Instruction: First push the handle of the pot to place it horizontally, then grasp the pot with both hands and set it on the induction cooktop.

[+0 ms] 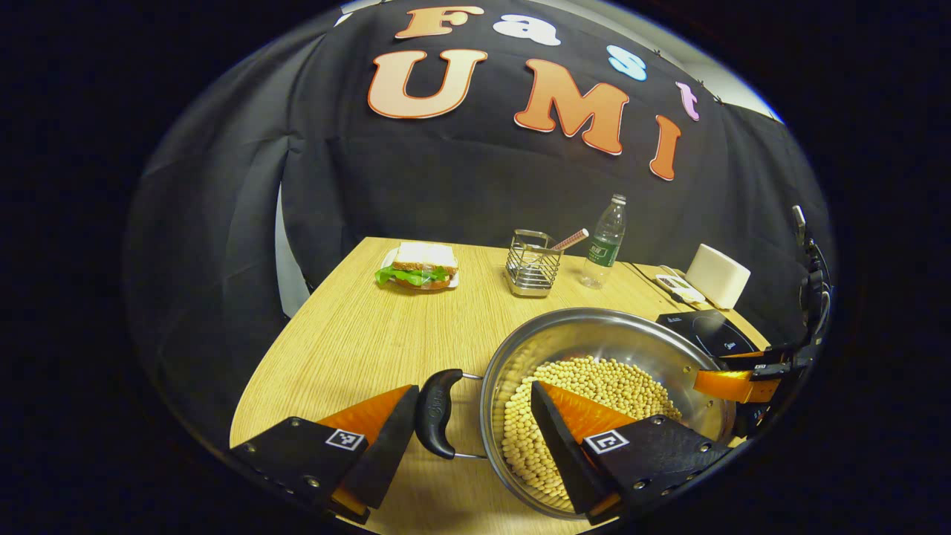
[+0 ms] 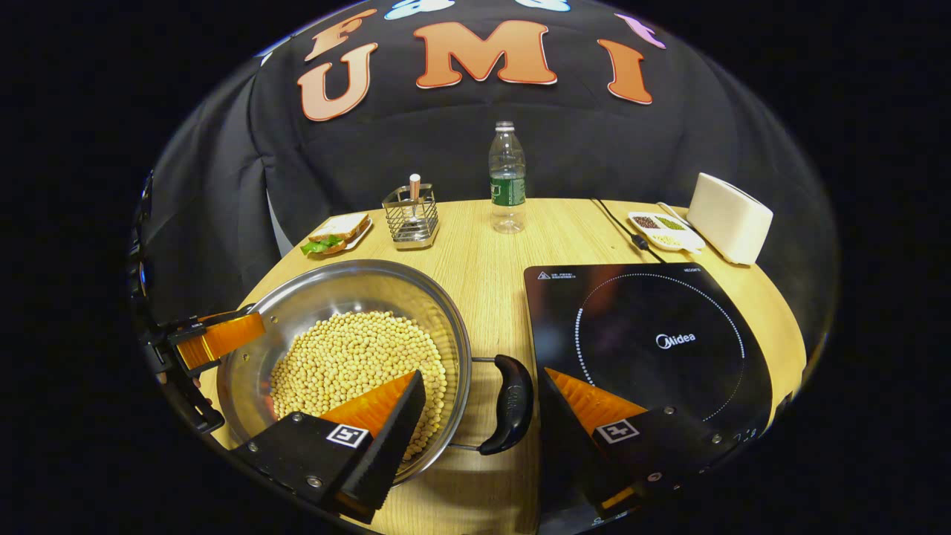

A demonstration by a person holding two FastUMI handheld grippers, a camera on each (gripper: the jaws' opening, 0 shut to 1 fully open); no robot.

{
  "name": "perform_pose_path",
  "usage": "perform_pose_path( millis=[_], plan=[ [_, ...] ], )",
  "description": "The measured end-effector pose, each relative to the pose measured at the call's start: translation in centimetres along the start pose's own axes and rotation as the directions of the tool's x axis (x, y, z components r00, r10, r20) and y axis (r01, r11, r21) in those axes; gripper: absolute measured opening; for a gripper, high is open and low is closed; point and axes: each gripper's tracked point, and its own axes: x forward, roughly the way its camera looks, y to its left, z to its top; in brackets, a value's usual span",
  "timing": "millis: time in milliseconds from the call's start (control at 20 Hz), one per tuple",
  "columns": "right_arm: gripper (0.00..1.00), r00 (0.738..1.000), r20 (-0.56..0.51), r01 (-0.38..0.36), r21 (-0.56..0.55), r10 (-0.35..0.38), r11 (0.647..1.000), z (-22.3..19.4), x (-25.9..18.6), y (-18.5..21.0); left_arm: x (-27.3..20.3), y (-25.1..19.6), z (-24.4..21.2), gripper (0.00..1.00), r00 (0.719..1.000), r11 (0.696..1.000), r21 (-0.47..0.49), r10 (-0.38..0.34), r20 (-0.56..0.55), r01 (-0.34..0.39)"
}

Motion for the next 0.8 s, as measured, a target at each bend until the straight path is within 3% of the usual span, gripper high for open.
perform_pose_path(
  millis=[150,250,300,500,650,800],
  plan=[
    [0.89,1.000,-0.016,0.013,0.004,-0.013,1.000,-0.6,0.5,-0.2,0.2,1.6,-0.9,0.92,0.998,0.998,0.041,0.050,-0.042,-0.048],
    [0.78,0.999,-0.015,0.036,0.008,-0.036,0.999,-0.6,0.8,-0.7,0.4,1.6,-1.1,0.60,0.997,0.999,0.015,0.045,-0.059,-0.044],
    [0.66,0.999,-0.012,0.041,0.019,-0.041,0.999,-0.6,0.2,-0.5,0.3,1.4,-1.8,0.57,0.996,0.999,0.015,0.046,-0.079,-0.045],
    [0.54,0.999,-0.016,0.045,0.055,-0.044,0.997,-0.1,0.9,-0.6,0.2,1.2,-0.9,0.52,0.995,0.996,-0.011,0.089,-0.054,-0.089],
    [0.53,0.999,-0.027,0.039,0.054,-0.038,0.998,-0.3,-0.1,-0.8,-0.5,0.7,-1.3,0.49,0.990,0.992,-0.009,0.122,-0.074,-0.123],
    [0.53,1.000,0.003,0.016,0.080,-0.016,0.997,0.8,-1.4,-0.9,-2.2,0.7,0.4,0.50,0.989,0.989,0.009,0.151,-0.012,-0.151]
  ],
)
